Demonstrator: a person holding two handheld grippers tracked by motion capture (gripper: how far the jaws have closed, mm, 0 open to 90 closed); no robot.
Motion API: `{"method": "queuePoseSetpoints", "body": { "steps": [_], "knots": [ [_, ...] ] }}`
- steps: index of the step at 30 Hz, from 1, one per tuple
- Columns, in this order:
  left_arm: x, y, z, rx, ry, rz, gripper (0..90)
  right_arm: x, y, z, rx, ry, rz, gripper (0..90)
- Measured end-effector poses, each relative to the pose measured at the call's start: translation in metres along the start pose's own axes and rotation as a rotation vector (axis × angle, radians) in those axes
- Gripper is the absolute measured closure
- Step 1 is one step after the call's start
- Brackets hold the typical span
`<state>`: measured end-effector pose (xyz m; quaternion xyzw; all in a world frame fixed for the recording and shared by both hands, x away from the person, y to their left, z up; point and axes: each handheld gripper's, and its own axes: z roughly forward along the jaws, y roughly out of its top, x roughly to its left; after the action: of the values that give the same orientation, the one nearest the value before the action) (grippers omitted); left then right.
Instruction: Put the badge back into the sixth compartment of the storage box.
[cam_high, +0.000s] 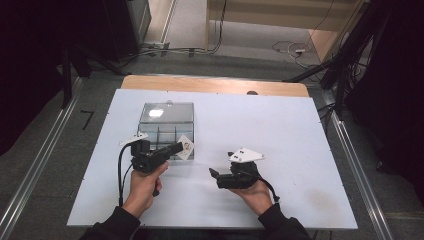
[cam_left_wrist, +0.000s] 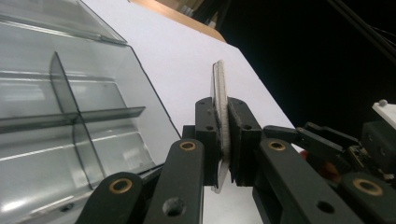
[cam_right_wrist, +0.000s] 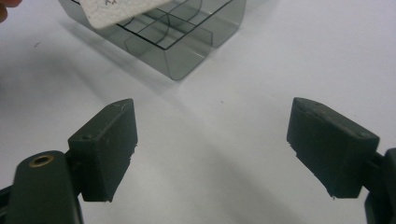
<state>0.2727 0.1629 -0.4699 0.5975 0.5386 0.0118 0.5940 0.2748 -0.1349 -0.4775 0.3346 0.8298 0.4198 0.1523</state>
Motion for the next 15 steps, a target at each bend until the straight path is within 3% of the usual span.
{"method": "queuePoseSetpoints", "body": {
  "steps": [15],
  "knots": [
    [0.019,0.008,0.007,-0.027,0.081,-0.01,84.5,-0.017,-0.005,-0.013,-0.017,-0.037,0.046,14.8]
  ]
}}
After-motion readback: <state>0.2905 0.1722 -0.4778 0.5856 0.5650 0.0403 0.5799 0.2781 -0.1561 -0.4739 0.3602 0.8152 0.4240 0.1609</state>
